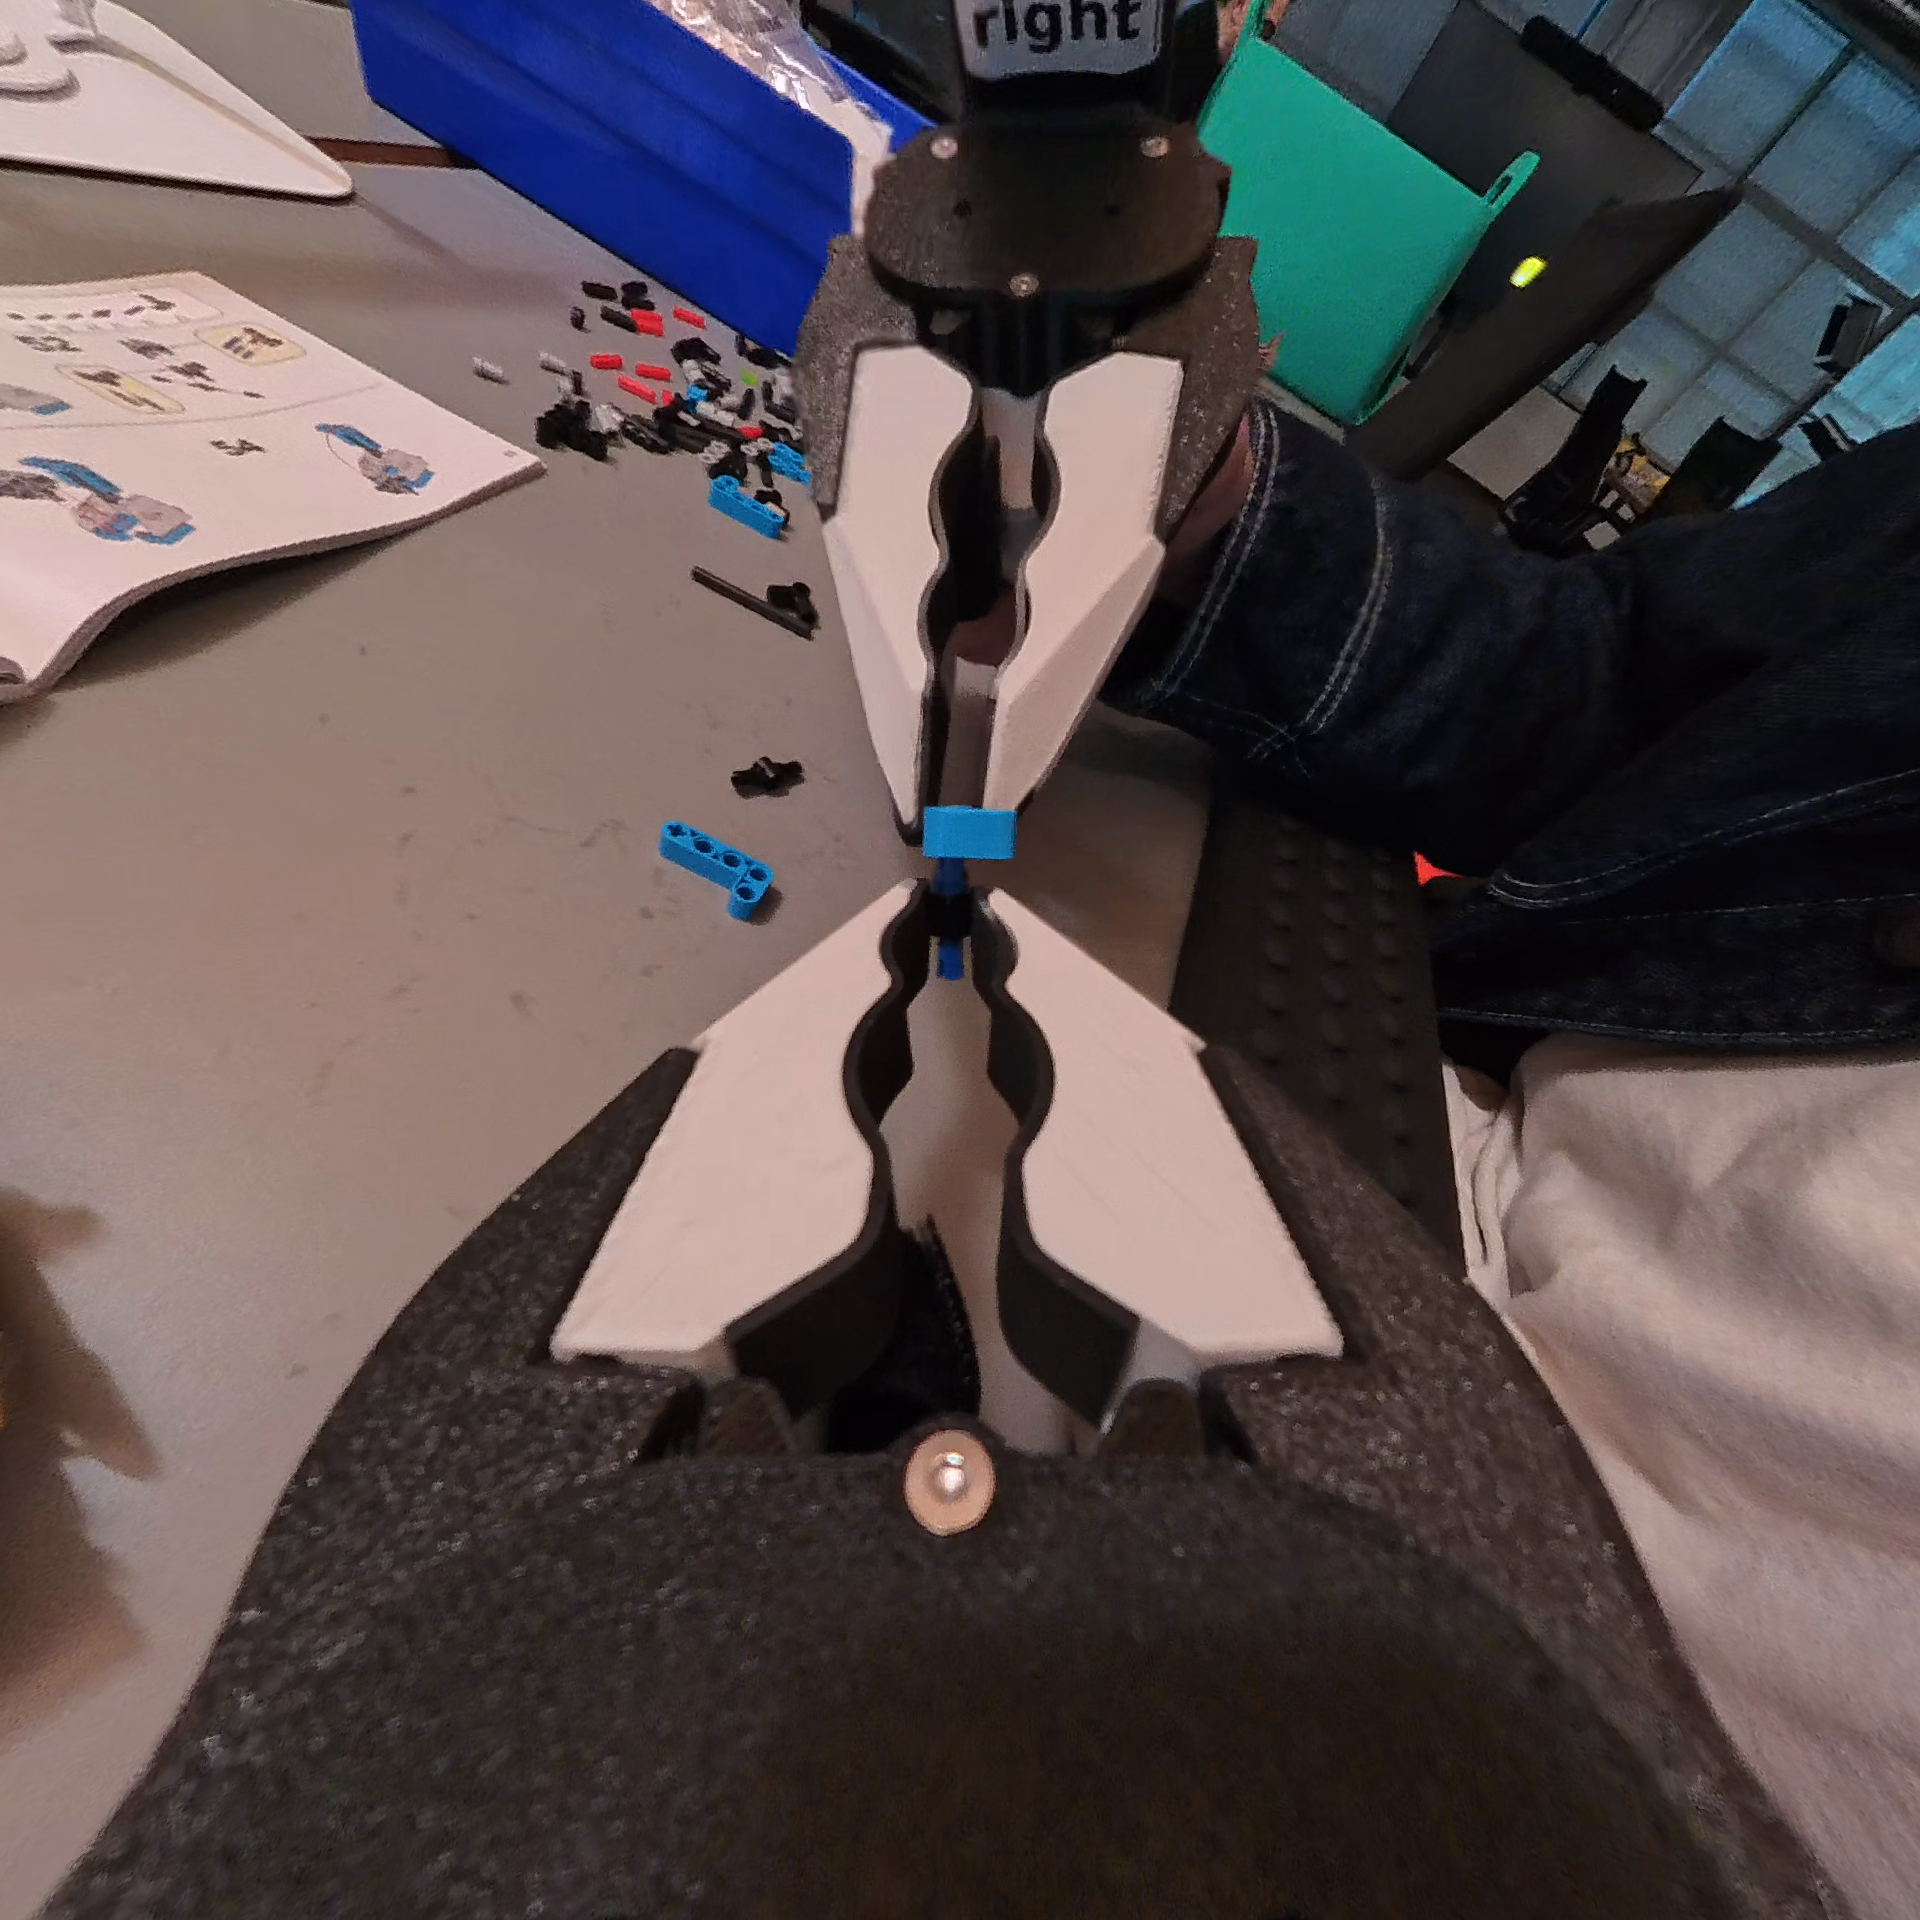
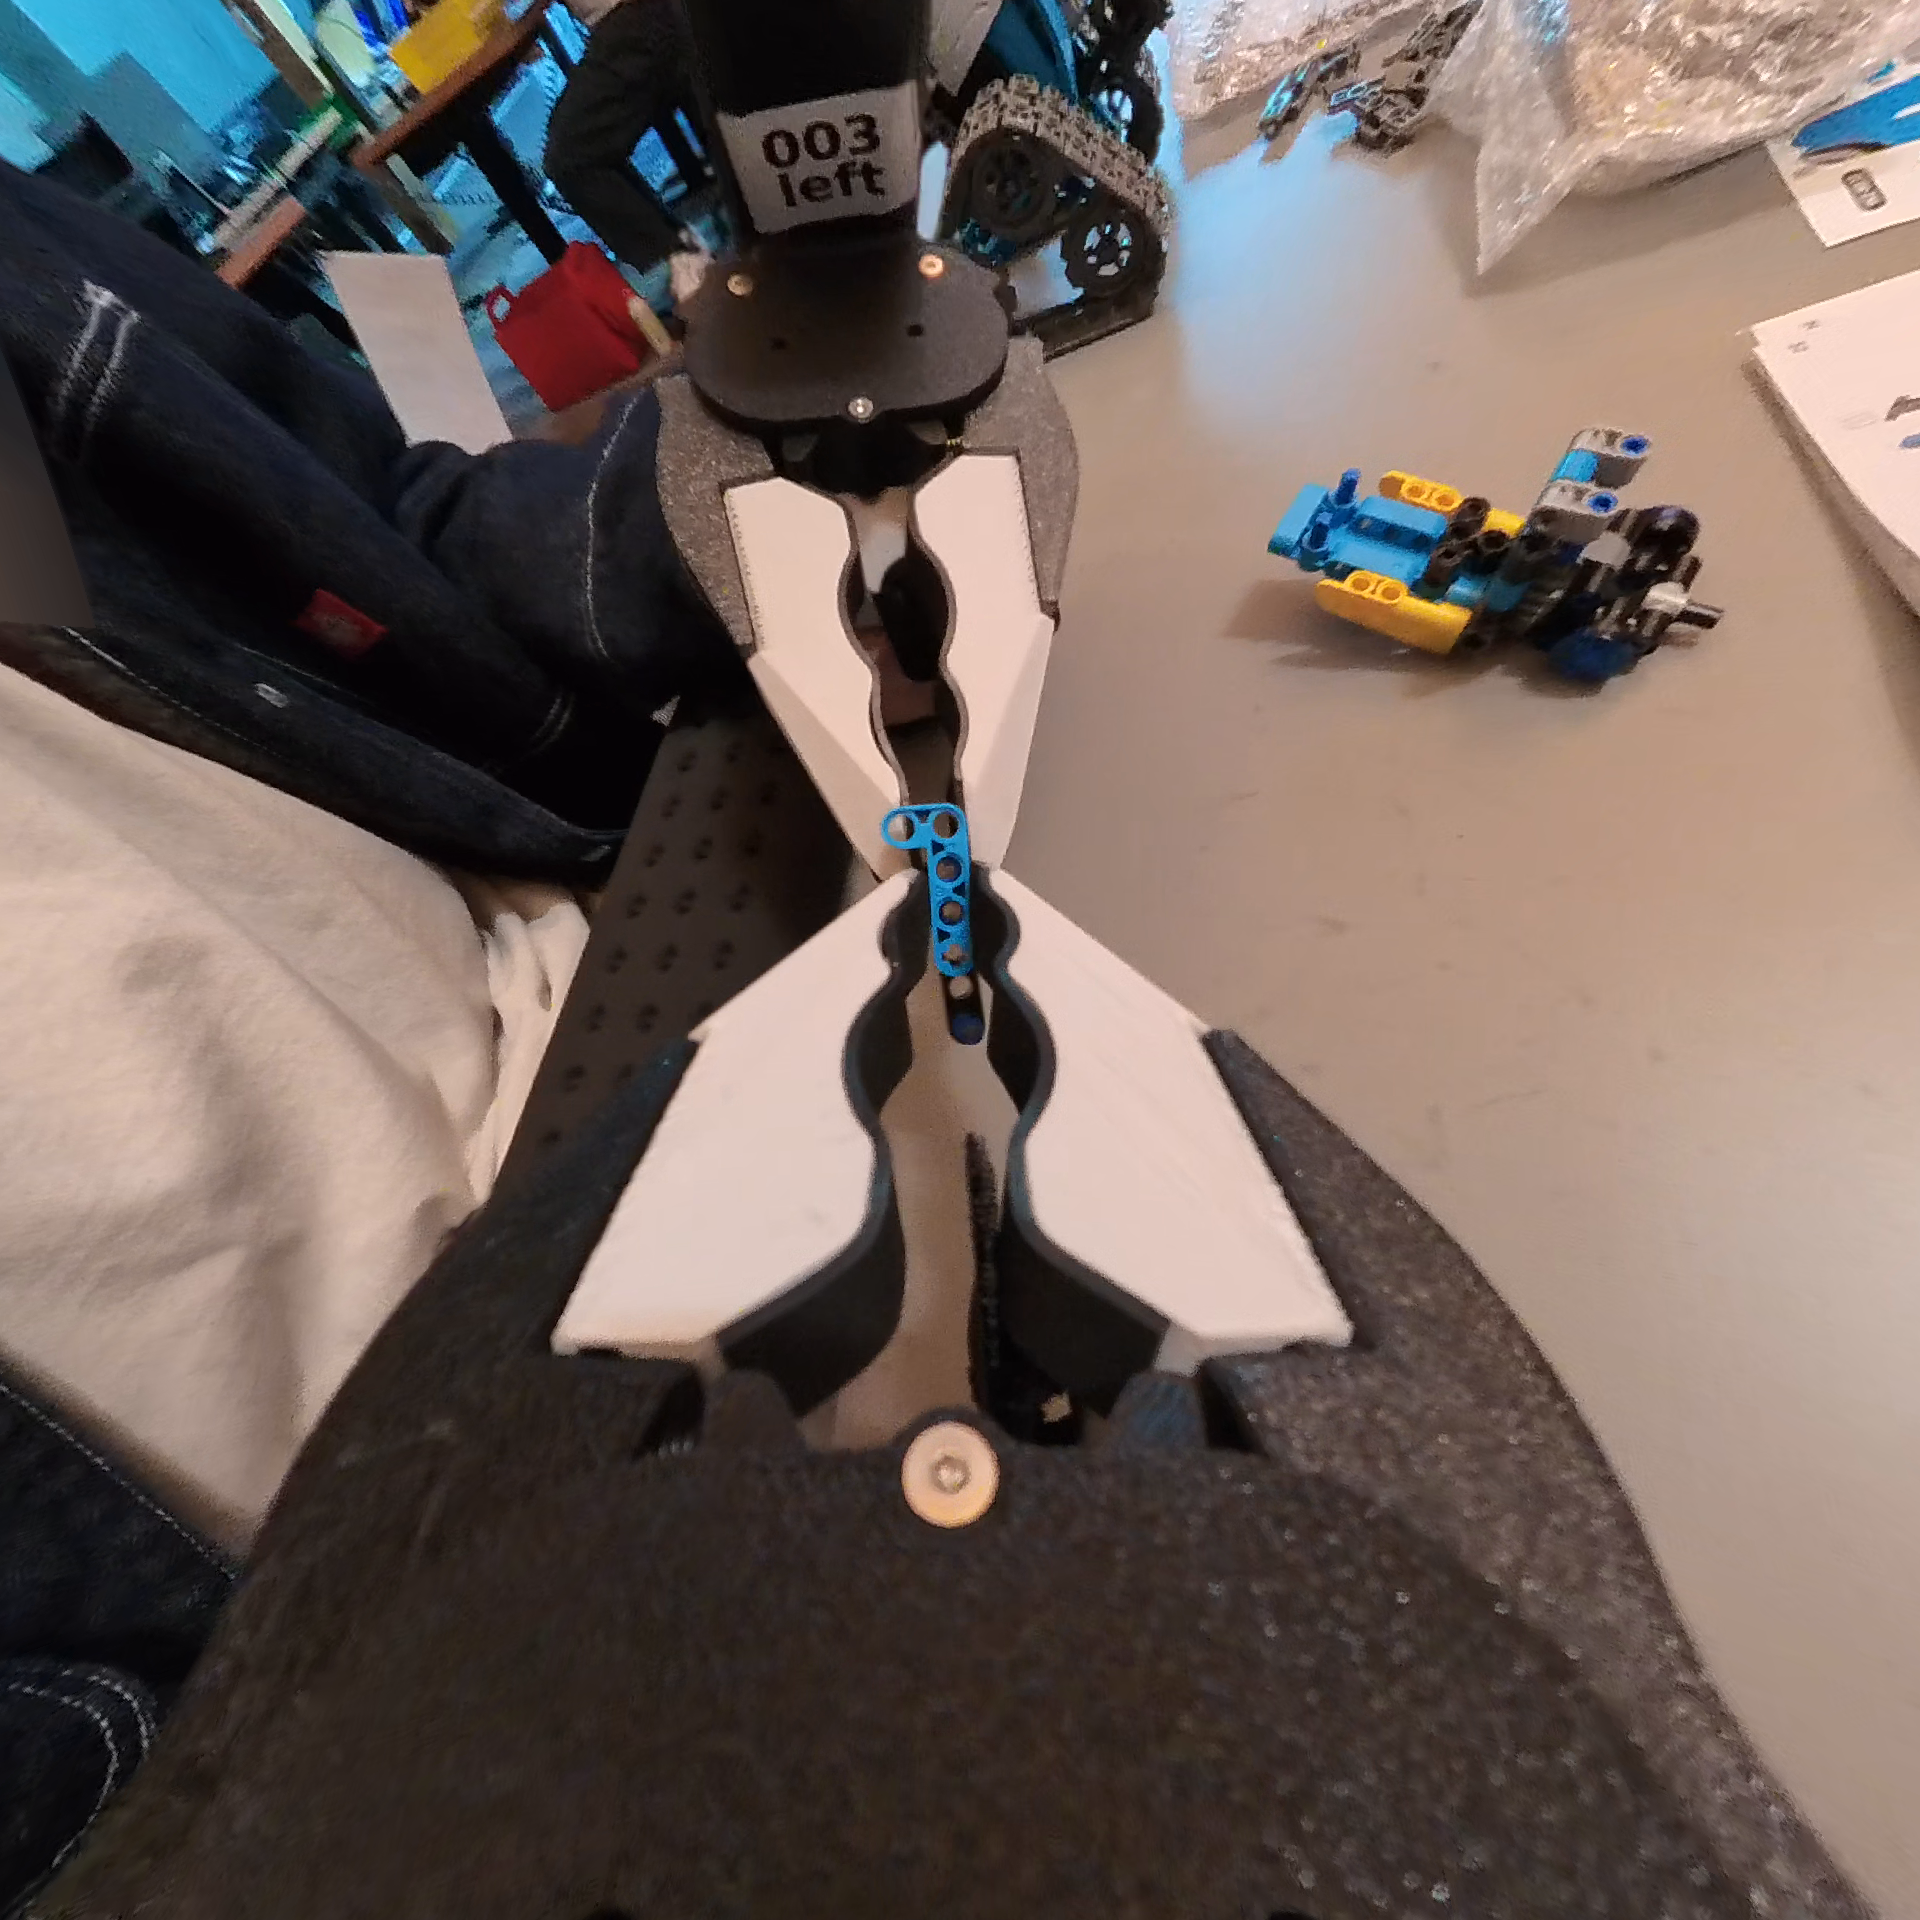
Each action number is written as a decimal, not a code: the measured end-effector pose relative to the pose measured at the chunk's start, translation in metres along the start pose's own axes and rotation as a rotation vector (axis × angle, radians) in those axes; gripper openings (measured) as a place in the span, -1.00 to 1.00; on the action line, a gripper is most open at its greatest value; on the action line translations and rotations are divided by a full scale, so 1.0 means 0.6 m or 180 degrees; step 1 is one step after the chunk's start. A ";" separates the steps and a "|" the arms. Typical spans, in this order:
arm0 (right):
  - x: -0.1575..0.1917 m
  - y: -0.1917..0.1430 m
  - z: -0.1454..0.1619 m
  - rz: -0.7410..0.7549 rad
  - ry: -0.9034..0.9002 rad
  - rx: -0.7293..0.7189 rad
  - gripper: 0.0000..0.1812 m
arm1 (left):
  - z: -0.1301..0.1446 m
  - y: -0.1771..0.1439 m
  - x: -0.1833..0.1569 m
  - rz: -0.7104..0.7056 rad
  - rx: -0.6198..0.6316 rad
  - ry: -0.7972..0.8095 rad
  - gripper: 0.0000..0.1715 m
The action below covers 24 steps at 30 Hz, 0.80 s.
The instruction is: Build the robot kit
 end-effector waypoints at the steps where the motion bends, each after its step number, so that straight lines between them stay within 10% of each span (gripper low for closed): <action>1: -0.004 0.001 0.001 0.0006 0.0046 -0.0004 -0.93 | 0.001 0.000 0.005 -0.0053 0.0010 -0.0020 -0.94; 24: -0.007 0.007 0.032 -0.0305 -0.0107 0.0782 -0.93 | 0.031 0.011 0.004 -0.0100 0.0372 0.0115 -0.96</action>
Point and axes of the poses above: each gripper's, where its closed fingertips meet, y out along the fingers, z out of its underside, x = y × z across the jaws, the point moved 2 cm from there along -y, back along the fingers, and after that the axes turned 13 degrees about -x, right-handed, at the moved point
